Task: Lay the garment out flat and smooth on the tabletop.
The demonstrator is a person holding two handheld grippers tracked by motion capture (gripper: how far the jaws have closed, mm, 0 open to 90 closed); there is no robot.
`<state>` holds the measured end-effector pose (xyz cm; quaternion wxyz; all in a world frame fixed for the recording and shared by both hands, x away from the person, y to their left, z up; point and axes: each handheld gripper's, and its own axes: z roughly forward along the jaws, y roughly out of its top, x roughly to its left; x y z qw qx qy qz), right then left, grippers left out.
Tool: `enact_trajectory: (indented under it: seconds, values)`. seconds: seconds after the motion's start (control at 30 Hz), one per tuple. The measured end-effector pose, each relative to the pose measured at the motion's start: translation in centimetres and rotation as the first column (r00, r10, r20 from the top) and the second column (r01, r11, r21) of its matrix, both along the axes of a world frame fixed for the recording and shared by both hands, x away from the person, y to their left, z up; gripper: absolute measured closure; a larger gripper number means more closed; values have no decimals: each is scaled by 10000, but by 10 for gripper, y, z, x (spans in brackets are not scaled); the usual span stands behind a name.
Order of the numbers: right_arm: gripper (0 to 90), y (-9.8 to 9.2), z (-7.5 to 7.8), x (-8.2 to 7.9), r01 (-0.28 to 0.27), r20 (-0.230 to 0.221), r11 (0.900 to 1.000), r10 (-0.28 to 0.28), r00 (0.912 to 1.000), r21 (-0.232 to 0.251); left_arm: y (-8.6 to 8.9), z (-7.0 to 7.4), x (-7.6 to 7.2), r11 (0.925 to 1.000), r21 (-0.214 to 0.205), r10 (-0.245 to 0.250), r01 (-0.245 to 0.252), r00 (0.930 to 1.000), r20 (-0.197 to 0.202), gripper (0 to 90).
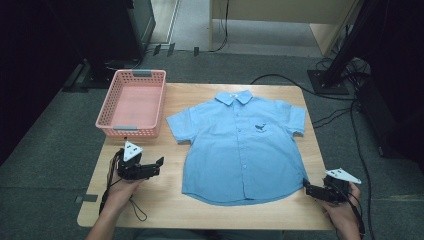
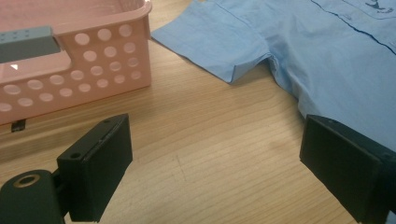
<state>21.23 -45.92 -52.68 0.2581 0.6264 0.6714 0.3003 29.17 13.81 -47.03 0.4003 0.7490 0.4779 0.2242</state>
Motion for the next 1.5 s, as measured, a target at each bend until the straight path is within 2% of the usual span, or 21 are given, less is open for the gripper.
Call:
enact_trajectory:
  seconds: [1.0,1.5]
  values:
    - [70,0,0,0,-9,-3,10000,9,10000,-6,31,-15,-15,9982,167,575,-570,9979,-295,98]
    - [70,0,0,0,-26,3,10000,26,10000,-27,57,-28,-27,9932,267,1143,-1130,9919,-547,97]
